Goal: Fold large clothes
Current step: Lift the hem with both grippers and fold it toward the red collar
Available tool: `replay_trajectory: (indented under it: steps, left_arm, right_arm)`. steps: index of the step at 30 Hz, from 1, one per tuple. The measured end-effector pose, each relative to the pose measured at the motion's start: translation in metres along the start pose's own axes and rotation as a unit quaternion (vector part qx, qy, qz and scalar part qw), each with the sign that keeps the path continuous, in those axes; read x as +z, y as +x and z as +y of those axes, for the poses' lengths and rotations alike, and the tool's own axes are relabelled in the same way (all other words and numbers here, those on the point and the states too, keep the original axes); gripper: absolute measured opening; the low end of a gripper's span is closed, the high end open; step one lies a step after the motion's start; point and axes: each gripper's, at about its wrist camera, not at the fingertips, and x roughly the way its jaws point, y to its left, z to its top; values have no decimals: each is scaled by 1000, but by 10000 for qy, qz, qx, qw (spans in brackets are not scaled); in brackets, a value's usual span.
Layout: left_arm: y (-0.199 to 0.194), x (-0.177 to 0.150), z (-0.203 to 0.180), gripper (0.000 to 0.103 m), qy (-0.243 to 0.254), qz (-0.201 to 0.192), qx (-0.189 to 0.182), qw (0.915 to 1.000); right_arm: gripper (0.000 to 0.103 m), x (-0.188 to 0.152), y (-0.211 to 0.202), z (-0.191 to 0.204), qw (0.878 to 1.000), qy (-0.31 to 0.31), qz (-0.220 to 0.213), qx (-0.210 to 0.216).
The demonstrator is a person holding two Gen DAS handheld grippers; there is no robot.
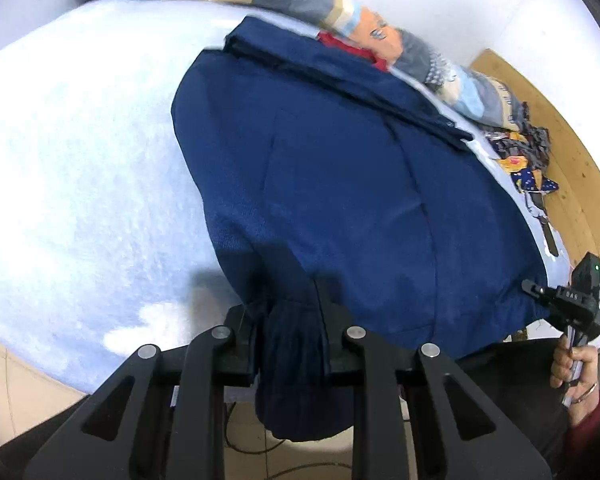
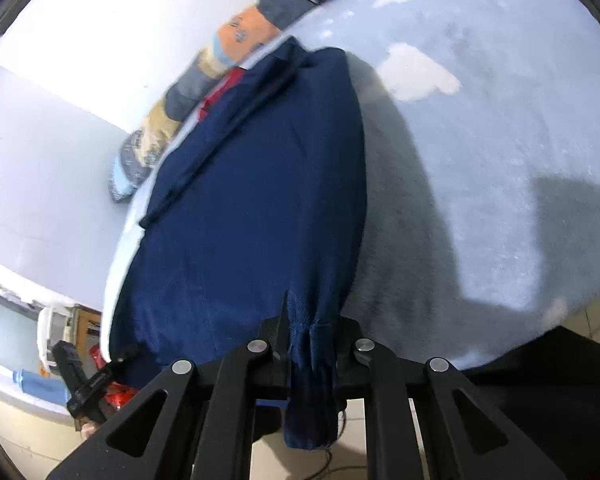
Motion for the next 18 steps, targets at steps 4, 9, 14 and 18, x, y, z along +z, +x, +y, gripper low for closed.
replay_trajectory:
  steps: [4, 9, 14, 18]
  left_arm:
    - [14, 1, 4, 19, 78, 184, 259, 9995]
    - [31, 3, -6, 22, 112, 278, 401, 9987]
    - [33, -1, -4, 26, 130, 260, 389, 9988]
    - [20, 0, -9, 18, 256, 40, 360, 9990]
  right_arm:
    - [18, 0, 8, -8, 9995, 66, 152, -277]
    - [22, -2, 23, -8, 9973, 107, 372, -628]
    - [18, -7, 37, -6, 9963, -39, 576, -636]
    - [9, -9, 30, -3, 9978, -122, 484, -437]
